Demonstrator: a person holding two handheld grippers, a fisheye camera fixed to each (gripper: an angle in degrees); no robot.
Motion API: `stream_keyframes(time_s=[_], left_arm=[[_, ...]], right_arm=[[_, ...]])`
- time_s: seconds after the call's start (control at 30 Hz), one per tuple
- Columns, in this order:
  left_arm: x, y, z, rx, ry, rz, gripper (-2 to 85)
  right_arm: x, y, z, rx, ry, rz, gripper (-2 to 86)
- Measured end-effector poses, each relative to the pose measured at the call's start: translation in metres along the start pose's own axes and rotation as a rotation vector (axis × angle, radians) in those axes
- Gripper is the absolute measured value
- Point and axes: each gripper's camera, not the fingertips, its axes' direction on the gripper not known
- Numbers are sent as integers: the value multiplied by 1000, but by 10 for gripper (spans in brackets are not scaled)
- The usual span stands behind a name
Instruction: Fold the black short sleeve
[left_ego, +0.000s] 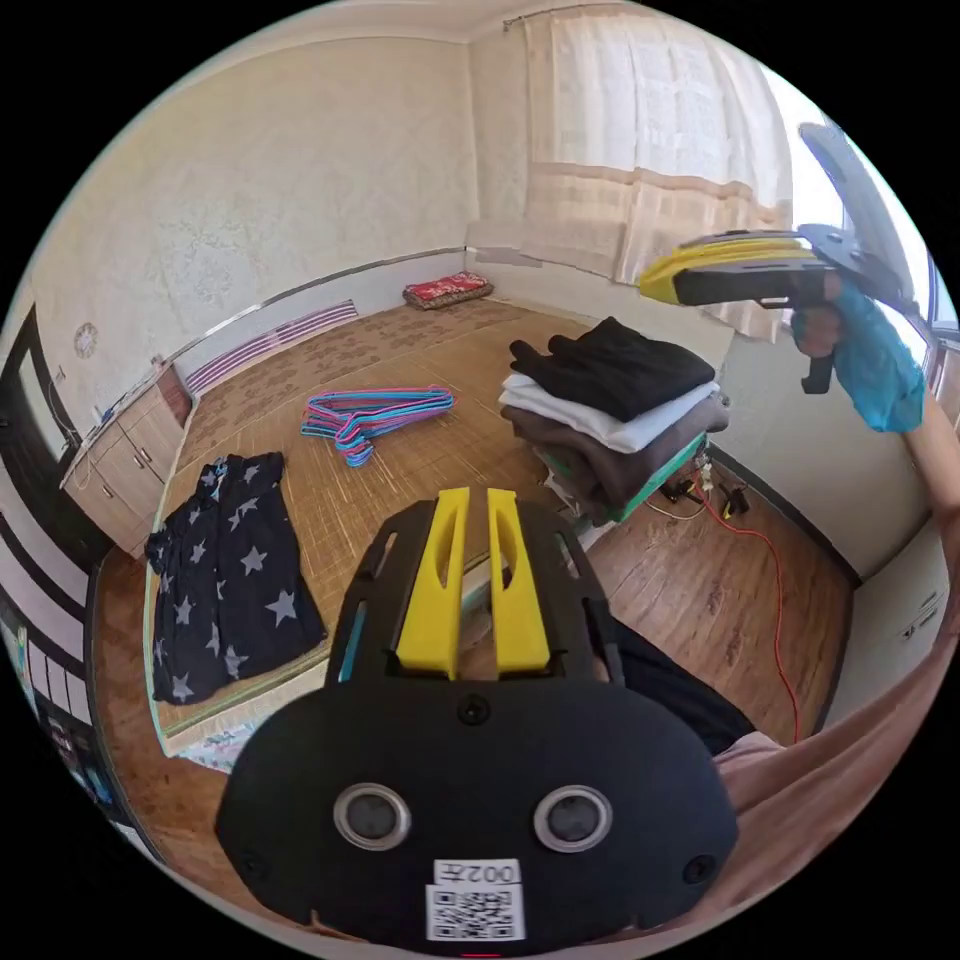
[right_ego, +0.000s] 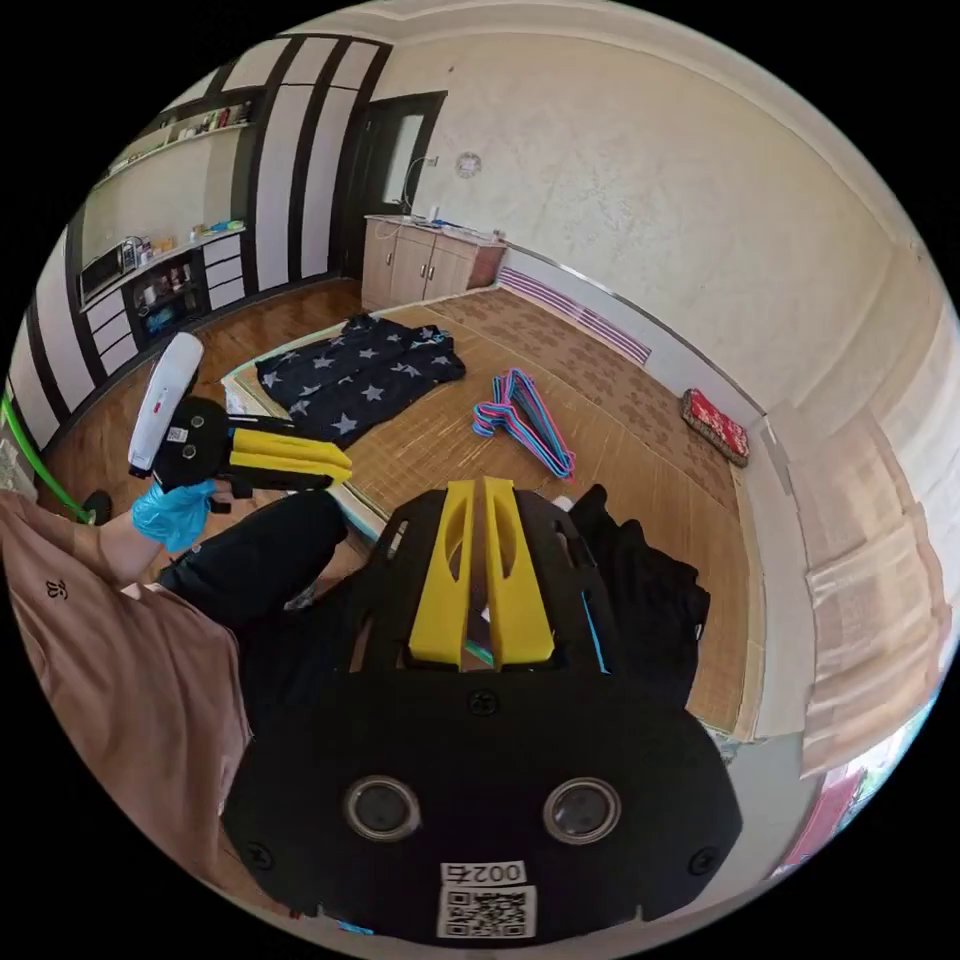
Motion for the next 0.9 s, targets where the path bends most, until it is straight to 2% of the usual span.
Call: stream_keyframes(time_s=[0.23,0.43,0.7,0.9], left_arm=[[-15,57,-51,36,-57,-75,-6],[-25,104,-83,37,-111,-112,-7],[-36,166,-97,-31,-134,-136,-3],[-43,217,-110,-98,-165,-109,3]], right_arm=[[-104,-57,11,146,-84,-61,-8],[-197,-63,40,50,-122,-101,-8],[-308,-45,55,-109,-160,61,-8],[-388,-55,48,-293,44,142,-9]])
